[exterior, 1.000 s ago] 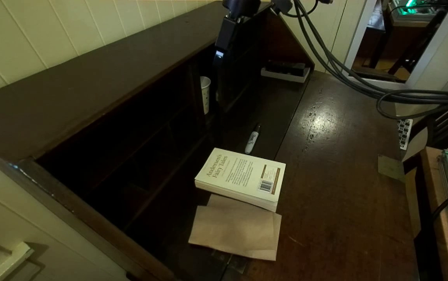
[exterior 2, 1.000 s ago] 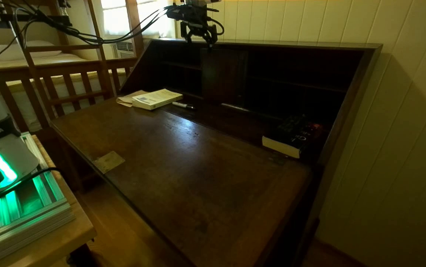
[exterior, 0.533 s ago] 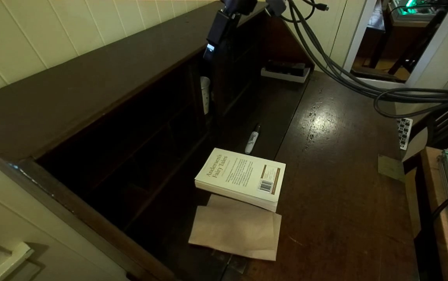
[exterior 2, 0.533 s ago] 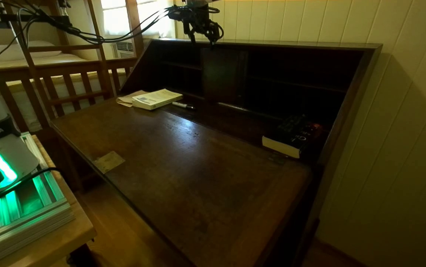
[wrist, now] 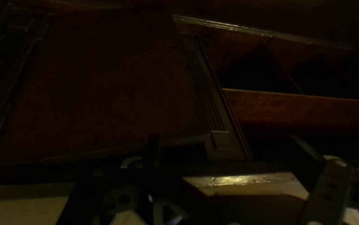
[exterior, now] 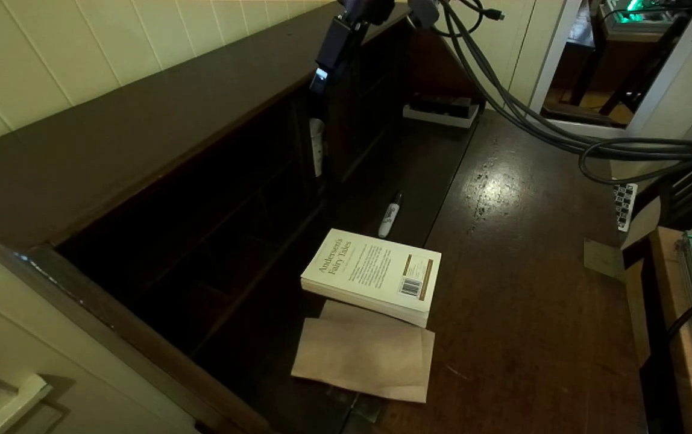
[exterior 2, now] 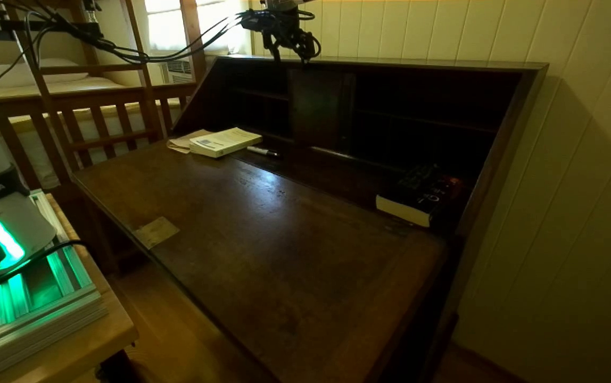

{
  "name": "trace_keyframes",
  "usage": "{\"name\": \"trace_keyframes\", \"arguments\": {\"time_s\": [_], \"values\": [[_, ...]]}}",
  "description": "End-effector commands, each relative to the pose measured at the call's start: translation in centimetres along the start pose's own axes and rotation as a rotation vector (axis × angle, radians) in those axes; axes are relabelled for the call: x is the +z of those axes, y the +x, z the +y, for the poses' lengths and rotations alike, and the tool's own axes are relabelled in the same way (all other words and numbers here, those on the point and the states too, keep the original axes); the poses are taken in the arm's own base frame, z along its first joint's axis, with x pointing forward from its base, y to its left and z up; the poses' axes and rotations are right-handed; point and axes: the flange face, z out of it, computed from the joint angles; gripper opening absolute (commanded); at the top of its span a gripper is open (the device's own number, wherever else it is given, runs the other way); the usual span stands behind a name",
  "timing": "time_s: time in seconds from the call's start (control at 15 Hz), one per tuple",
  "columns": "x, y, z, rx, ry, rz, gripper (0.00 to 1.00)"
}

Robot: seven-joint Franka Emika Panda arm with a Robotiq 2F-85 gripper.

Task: Remove the marker from the paper cup, put it on the table and close the door of time middle compartment

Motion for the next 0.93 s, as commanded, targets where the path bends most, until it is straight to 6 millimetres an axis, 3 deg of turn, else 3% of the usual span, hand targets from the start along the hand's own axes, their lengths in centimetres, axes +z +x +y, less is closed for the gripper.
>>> {"name": "trace_keyframes", "arguments": {"time_s": [0.0, 0.4, 0.6, 0.87], "values": [[-2.0, -0.4, -1.1, -0.023, 0.025, 0.021, 1.0], [-5.6, -1.4, -1.4, -0.038, -0.047, -0.08, 1.0], [-4.8, -2.5, -0.6, -0.066, -0.143, -0.186, 1.0], [-2.2, -3.3, -0.8, -0.069, -0.09, -0.244, 1.0]]}}
